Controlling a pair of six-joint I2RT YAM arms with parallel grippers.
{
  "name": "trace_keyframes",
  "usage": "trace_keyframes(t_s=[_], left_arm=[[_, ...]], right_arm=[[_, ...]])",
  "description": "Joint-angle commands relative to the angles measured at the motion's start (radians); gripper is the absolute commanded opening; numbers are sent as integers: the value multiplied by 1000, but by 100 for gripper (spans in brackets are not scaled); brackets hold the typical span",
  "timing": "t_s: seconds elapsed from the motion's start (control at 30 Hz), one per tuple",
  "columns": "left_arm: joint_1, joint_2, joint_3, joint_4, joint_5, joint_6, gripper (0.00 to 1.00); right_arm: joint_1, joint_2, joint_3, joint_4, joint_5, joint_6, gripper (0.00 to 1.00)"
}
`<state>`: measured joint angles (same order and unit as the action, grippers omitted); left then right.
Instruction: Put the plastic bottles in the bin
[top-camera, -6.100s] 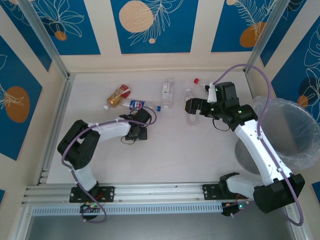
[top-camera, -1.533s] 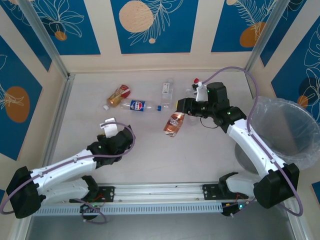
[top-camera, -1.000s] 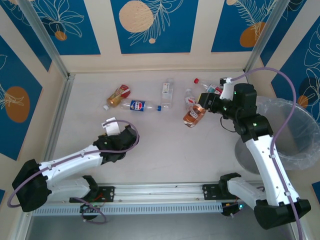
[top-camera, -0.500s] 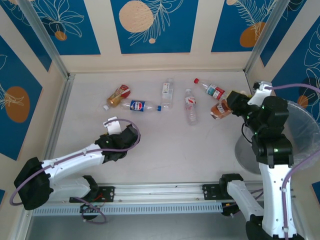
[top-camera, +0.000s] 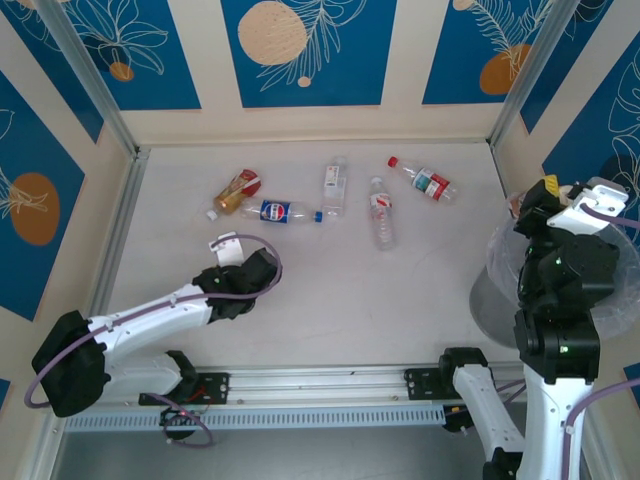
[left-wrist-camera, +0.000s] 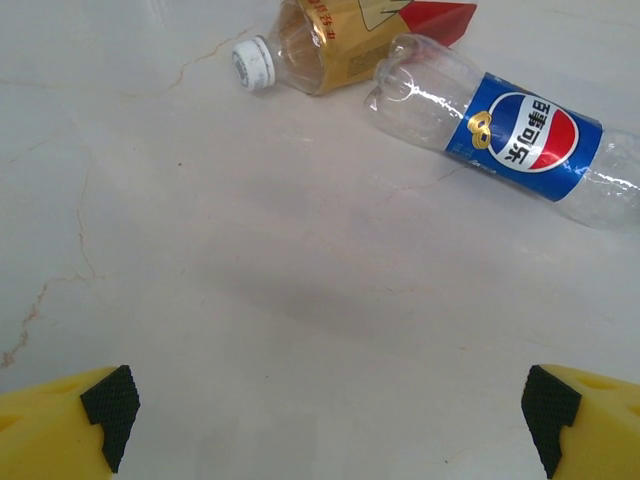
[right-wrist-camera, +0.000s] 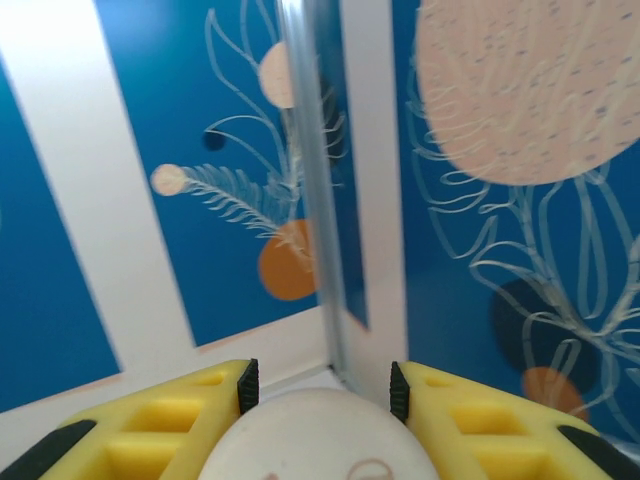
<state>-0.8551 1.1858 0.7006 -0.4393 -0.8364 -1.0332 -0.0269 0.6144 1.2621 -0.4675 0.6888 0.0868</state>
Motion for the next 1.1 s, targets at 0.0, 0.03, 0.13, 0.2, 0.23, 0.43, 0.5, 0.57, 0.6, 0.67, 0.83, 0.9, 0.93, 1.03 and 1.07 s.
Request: trace_keyframes(t_s=[0.0, 0.03, 0.13, 0.2, 0.23, 0.43, 0.5, 0.57, 0.6, 0.67, 0.83, 0.9, 0.93, 1.03, 1.07], left_arm=[[28, -19, 15, 62, 57, 57, 100], [35, -15, 17, 75, 74, 72, 100], [59, -2, 31, 79, 110, 90, 100], [72, 1, 30, 88, 125, 93, 100], [76, 1, 28, 94, 133, 95, 100], [117, 6, 20, 119, 186, 98, 100], [136, 13, 22, 133, 213, 107, 100], [155, 21, 27, 147, 247, 116, 100], [163, 24, 28, 155, 268, 121, 100], [172, 25, 24, 177, 292, 130, 100], [179, 30, 23, 177, 303, 122, 100], [180, 29, 23, 175, 307, 113, 100], [180, 27, 21, 175, 309, 111, 100], [180, 26, 20, 172, 315, 109, 100], [182, 26, 22, 170, 313, 110, 100]], right_arm=[[-9, 11, -21, 75, 135, -104, 27], [-12, 15, -26, 79, 147, -118, 27], [-27, 40, -33, 77, 177, -160, 27], [-41, 58, -36, 71, 191, -187, 27], [-50, 64, -39, 72, 197, -201, 27], [-204, 52, -202, 263, 237, -309, 28], [-308, 57, -222, 229, 179, -234, 28], [-399, 67, -224, 191, 121, -158, 28], [-437, 77, -222, 175, 93, -124, 28], [-481, 95, -226, 167, 71, -89, 28], [-521, 120, -265, 193, 95, -59, 29], [-525, 120, -287, 202, 114, -49, 29], [-527, 120, -296, 201, 116, -48, 29], [-528, 120, -339, 220, 144, -50, 35], [-528, 122, -354, 228, 158, -48, 36]])
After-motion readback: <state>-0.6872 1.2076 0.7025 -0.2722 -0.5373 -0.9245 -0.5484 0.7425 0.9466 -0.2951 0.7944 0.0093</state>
